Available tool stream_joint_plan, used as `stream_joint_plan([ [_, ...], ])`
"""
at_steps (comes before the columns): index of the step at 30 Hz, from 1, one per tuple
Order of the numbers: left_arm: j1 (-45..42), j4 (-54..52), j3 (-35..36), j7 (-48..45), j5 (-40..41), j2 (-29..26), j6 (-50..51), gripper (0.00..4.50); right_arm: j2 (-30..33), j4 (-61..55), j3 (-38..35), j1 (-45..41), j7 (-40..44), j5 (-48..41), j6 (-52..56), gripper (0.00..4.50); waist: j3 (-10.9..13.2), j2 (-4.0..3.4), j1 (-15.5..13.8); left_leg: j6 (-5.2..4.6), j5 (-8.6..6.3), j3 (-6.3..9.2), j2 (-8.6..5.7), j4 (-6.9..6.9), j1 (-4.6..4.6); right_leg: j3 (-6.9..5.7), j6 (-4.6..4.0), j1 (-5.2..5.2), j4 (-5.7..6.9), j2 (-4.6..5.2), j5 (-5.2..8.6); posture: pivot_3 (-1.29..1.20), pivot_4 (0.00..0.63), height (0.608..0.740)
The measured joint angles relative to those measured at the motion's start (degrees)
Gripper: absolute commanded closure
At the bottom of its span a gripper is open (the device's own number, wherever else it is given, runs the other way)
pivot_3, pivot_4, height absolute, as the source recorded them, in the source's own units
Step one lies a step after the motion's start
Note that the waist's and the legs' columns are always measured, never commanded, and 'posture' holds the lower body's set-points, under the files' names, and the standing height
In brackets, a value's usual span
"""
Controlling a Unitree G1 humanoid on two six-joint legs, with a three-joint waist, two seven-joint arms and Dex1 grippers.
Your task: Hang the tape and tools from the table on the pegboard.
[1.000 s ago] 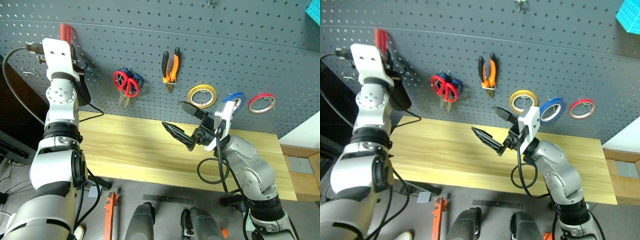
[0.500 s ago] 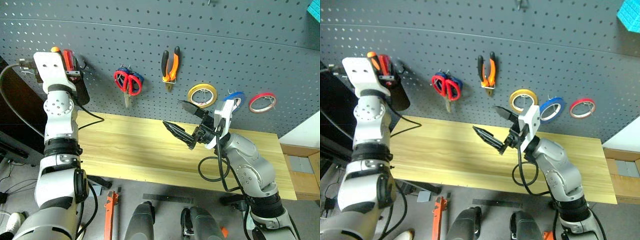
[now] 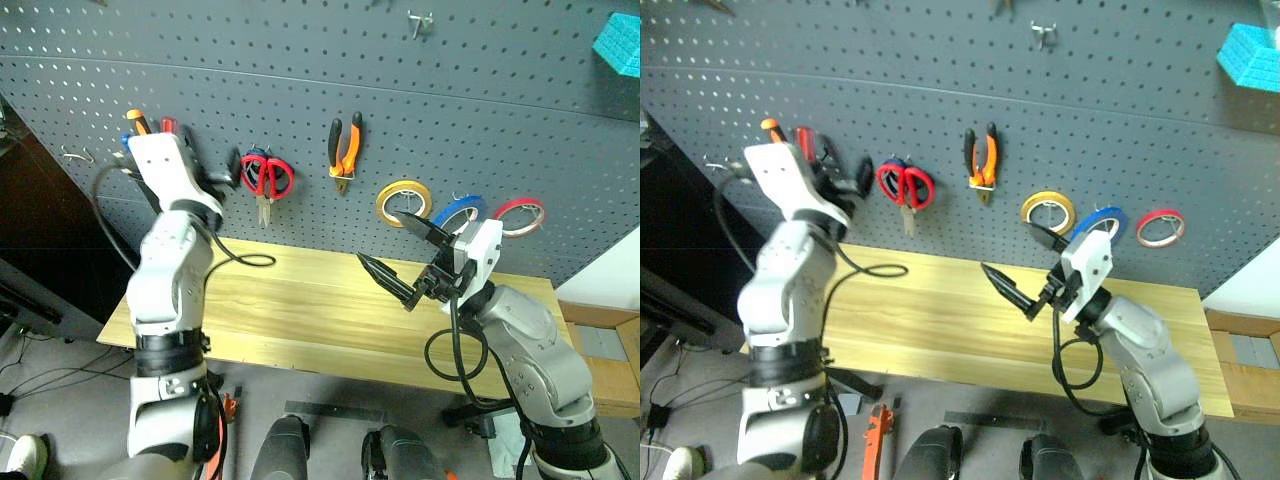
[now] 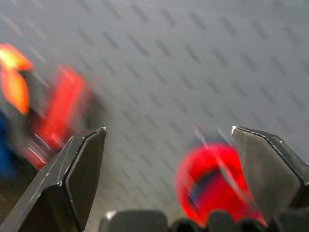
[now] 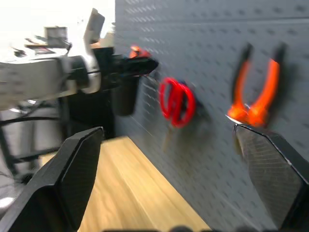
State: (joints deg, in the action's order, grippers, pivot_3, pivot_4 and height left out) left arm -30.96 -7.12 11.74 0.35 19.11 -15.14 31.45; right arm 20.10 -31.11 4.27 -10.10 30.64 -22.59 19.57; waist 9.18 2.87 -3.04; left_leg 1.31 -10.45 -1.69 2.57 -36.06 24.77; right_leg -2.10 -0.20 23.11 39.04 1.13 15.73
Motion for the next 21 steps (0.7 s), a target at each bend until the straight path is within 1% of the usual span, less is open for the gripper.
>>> stream_joint_plan([
  [1, 0.98, -1.14, -0.95, 0.05, 0.18, 0.66, 2.33, 0.04, 0.00, -0.38, 0.05, 0.83, -0.80, 1.25, -0.32, 0.00, -0.37, 0.01, 0.14, -0.04, 0.00, -0.01, 0.03, 0.00, 0.00, 0.00, 0.00, 0.02, -0.01, -0.07, 0.00, 0.09, 0.037, 0.740],
  [2, 2.48, -3.37, -2.19, 0.23, 0.41, 1.27, 5.60, 0.04, 0.15, -1.19, 0.04, 2.88, -1.84, 2.44, -0.39, 0.00, -0.88, 0.00, 0.19, -0.05, -0.01, -0.01, 0.03, 0.01, 0.00, 0.01, 0.00, -0.01, -0.01, -0.08, 0.00, 0.09, 0.023, 0.740],
  [4, 5.33, -7.06, -3.82, 0.42, 1.52, 2.17, 12.05, 0.04, 0.26, -1.51, 0.23, 7.12, -3.73, 5.02, -0.36, 0.00, -1.88, -0.06, 0.30, -0.06, -0.02, 0.00, 0.03, 0.02, -0.04, 0.05, 0.00, -0.02, 0.00, -0.07, 0.00, 0.08, 0.015, 0.740],
  [6, 9.47, -10.40, -5.27, 0.32, 2.44, 2.48, 16.91, 0.04, 0.23, -1.21, 0.22, 11.54, -6.33, 7.80, -0.19, 0.00, -2.85, -0.23, 0.43, -0.07, -0.03, -0.04, 0.01, 0.02, -0.10, 0.15, -0.01, -0.05, 0.01, -0.06, 0.01, 0.08, 0.005, 0.740],
  [9, 13.32, -11.73, -6.33, 0.89, 2.36, 2.86, 22.11, 0.04, -0.87, 0.37, -0.27, 14.96, -11.01, 11.55, 0.42, 0.00, -3.74, -0.35, 0.86, -0.13, 0.01, -0.06, 0.01, -0.01, -0.18, 0.15, 0.07, -0.07, 0.01, -0.14, 0.07, 0.07, 0.000, 0.740],
  [11, 14.40, -11.11, -5.76, 1.53, 1.91, 3.75, 22.11, 0.04, -2.70, 2.41, -1.21, 15.29, -14.88, 13.71, 2.18, 0.00, -4.26, -0.37, 1.05, -0.19, 0.06, -0.09, 0.02, -0.02, -0.43, 0.10, -0.03, -0.35, 0.00, -0.16, 0.01, 0.07, 0.000, 0.740],
  [12, 14.98, -10.33, -5.74, 1.53, 1.25, 3.77, 21.42, 0.04, -3.39, 3.76, -1.58, 15.34, -16.49, 14.64, 3.23, 0.00, -4.33, -0.47, 1.28, -0.16, 0.04, -0.12, 0.05, 0.00, -0.95, 0.06, -0.09, -0.84, -0.08, -0.15, 0.05, 0.07, 0.000, 0.740],
  [13, 15.71, -9.53, -5.74, 1.44, 0.44, 3.76, 20.14, 0.04, -4.21, 4.86, -2.20, 15.31, -17.68, 14.75, 4.29, 0.00, -4.48, -0.57, 1.52, 0.14, -0.16, -0.09, 0.06, 0.01, -1.23, 0.03, -0.45, -0.94, -0.13, -0.10, 0.26, 0.07, 0.000, 0.740],
  [17, 17.72, -5.21, -6.20, 0.34, -2.55, 3.24, 15.31, 0.04, -7.95, 8.54, -4.53, 14.34, -20.88, 14.38, 7.92, 0.00, -4.71, -0.76, 1.63, 0.16, -0.18, -0.01, 0.05, 0.06, -1.86, 0.06, -0.52, -1.44, -0.17, -0.01, 0.31, 0.07, 0.000, 0.740],
  [21, 18.06, -0.67, -6.83, -2.70, -4.30, 1.66, 10.16, 0.04, -9.58, 12.74, -5.56, 12.05, -22.74, 14.61, 8.54, 0.00, -4.79, -0.79, 1.64, 0.14, -0.19, -0.06, 0.04, 0.09, -1.83, 0.08, -0.60, -1.43, -0.19, 0.02, 0.36, 0.08, 0.000, 0.740],
])
